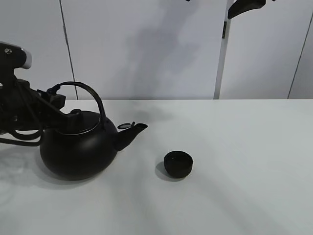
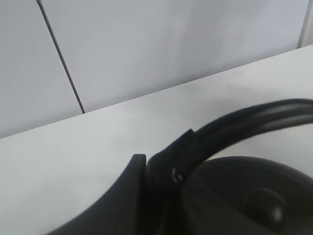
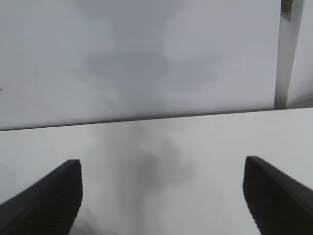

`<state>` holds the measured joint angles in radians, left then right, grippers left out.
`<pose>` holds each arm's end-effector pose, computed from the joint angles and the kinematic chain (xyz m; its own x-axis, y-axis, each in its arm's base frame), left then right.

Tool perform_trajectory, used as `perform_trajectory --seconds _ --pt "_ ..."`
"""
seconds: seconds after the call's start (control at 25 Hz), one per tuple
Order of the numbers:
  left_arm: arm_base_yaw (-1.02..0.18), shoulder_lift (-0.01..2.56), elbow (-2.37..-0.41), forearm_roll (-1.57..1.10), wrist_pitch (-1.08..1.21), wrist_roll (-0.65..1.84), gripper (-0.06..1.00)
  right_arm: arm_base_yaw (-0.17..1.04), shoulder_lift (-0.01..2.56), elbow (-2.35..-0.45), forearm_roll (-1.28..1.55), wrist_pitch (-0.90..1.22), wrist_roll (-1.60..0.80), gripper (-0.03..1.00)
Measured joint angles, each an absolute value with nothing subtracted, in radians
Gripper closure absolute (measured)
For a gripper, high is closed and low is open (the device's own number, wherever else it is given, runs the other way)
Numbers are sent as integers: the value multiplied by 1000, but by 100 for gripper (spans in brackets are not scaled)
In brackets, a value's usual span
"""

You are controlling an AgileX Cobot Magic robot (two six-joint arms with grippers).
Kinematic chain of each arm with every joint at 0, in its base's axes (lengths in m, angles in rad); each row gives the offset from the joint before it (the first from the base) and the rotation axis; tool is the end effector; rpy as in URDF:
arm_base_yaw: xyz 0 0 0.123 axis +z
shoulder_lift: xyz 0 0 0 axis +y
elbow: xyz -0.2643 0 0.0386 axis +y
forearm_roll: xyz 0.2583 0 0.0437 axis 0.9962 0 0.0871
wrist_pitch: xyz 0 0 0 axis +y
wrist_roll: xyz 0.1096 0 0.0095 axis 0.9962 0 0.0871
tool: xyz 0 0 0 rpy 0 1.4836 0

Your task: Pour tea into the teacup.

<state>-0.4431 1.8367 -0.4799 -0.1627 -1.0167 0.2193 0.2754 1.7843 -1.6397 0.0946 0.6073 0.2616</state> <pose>0.2862 -0.1190 0.0968 -0.1888 0.2351 -0.9534 0.3324 0.9289 0.1633 0.4239 0.1260 0.3115 -0.6622 0.1583 -0.7324 -0.0976 0.9509 0.2937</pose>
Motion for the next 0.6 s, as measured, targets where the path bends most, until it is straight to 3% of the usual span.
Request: perform_trajectory --seconds 0.6 --pt "-443 1860 -467 -99 -1040 186 84 275 1784 -1640 95 607 262 36"
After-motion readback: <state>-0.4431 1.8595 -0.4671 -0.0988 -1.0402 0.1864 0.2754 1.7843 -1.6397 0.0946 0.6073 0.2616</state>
